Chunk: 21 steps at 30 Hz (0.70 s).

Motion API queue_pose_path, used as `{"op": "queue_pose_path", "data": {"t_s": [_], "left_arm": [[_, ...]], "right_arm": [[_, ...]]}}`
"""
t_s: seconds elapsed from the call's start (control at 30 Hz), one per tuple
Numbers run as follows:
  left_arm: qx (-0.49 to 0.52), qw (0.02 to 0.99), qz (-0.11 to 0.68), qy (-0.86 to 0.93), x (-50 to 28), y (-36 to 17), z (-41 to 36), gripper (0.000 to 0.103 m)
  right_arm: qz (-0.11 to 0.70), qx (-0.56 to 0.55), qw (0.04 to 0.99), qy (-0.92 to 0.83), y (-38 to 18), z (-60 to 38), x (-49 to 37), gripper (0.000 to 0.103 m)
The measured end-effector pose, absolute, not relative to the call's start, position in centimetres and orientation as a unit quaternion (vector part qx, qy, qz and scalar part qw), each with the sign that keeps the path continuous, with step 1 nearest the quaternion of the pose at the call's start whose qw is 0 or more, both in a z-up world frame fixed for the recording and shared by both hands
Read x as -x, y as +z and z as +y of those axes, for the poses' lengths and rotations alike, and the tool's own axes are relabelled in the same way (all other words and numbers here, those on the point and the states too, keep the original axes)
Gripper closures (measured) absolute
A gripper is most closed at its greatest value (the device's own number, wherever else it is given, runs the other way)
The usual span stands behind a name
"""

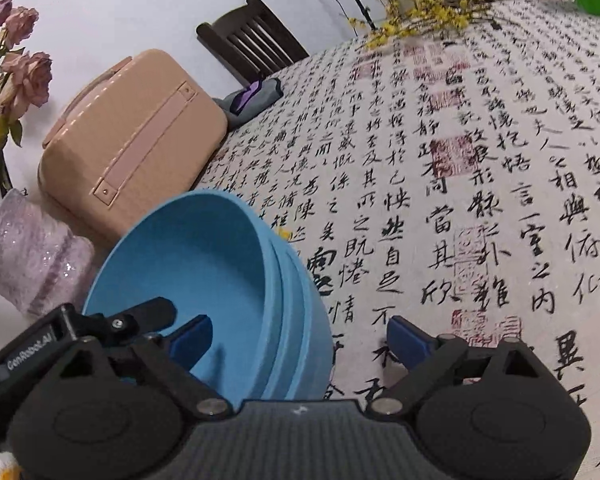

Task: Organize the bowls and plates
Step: 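Close both grippers on the rim of the three blue bowl stack, then lift the gripped blue bowl stack off the table with both grippers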

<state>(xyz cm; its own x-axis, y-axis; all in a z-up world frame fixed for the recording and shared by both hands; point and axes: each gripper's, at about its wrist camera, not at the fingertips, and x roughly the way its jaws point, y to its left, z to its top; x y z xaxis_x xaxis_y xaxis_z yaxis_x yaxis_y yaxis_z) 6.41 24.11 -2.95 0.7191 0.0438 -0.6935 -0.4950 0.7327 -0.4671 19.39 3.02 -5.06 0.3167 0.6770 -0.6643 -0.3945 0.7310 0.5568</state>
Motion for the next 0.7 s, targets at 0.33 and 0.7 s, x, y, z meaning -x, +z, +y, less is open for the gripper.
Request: {"op": "queue_pose_path", "data": {"t_s": [0.33,0.7], "left_arm": [[0.355,0.856,0.347,0.144,-6.9,-3.7,24.3,0.025],[0.375,0.850,0.345,0.130,-7.0,-4.1,23.6,0.047]], "right_arm": [[0.485,-0.165,0.792,0.333,-5.5,2.9,-19.9,0.030],[0.505,-0.188,0.765,0.353,-6.4,3.3,-19.7,0.051]]}}
